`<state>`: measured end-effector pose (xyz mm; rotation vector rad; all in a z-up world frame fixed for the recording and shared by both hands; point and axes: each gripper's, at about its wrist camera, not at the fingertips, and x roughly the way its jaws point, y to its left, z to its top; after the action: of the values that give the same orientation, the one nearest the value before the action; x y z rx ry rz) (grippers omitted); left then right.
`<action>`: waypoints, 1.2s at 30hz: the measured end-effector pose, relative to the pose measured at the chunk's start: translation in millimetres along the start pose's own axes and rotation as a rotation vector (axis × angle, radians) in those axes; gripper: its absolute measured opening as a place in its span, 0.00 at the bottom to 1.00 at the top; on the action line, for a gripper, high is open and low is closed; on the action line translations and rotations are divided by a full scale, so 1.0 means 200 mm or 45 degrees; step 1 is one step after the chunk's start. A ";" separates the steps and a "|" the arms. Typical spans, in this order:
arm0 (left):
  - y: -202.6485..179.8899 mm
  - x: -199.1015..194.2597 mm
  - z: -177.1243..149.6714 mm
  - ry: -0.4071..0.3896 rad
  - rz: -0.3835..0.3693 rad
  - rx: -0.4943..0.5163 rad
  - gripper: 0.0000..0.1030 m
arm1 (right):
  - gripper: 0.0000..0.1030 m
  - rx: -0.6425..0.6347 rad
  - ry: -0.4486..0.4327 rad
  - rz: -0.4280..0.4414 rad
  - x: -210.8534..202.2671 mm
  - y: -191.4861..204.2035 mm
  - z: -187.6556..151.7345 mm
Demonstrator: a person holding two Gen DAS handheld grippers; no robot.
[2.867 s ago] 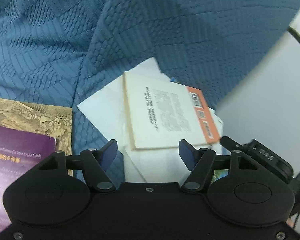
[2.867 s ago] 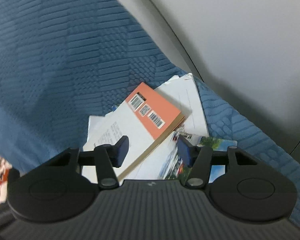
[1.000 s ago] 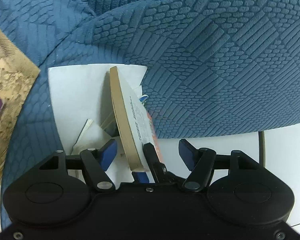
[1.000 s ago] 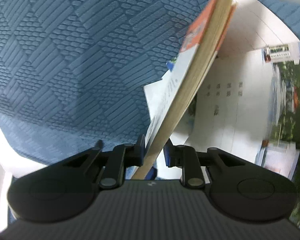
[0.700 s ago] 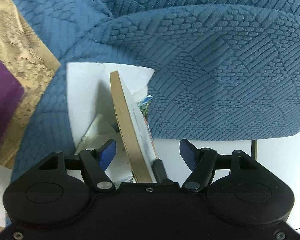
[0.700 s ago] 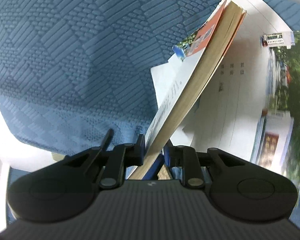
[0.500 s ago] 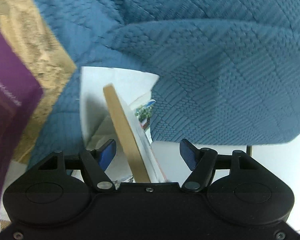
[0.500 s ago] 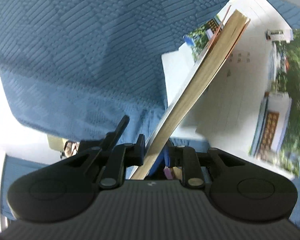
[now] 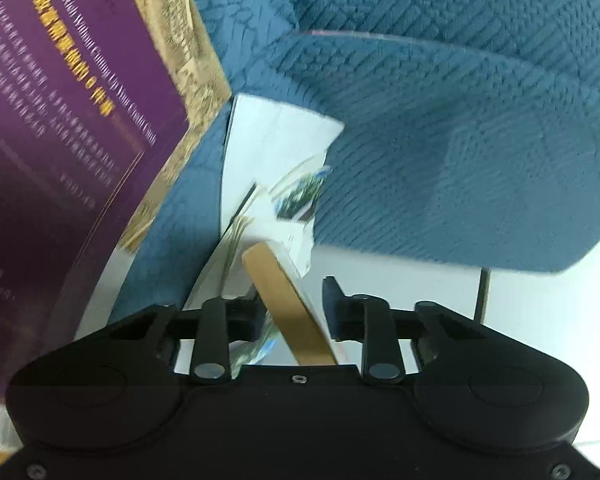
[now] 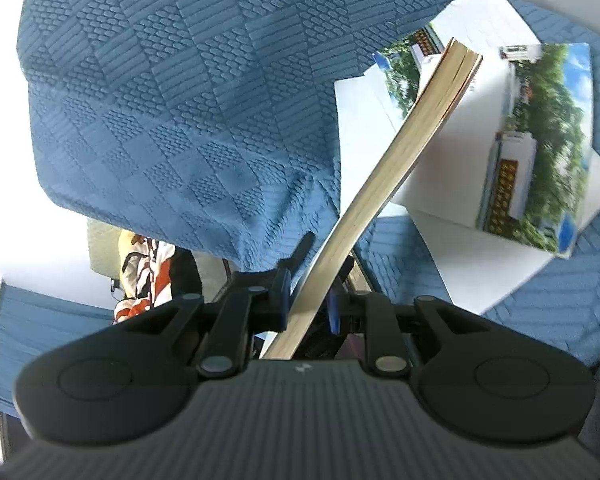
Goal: Organize objects
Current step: 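Lift the cream paperback upright off the papers with both tools, then carry the cream paperback over the purple book and lower it onto the stack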
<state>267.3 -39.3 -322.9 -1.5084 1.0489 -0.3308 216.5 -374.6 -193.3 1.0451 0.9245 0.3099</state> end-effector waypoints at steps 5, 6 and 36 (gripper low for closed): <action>-0.02 -0.06 -0.06 0.029 0.041 0.056 0.20 | 0.22 -0.013 -0.008 -0.035 -0.05 0.01 -0.05; -0.03 -0.08 -0.07 0.029 0.034 0.069 0.20 | 0.22 -0.019 -0.016 -0.044 -0.06 0.01 -0.05; -0.69 -0.98 -0.09 -0.302 -0.085 0.545 0.22 | 0.25 -0.255 0.063 0.209 -0.03 0.73 -0.16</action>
<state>204.0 81.1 -124.3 -1.1641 0.6880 -0.3856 215.8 -286.0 -72.9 0.9327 0.8351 0.5559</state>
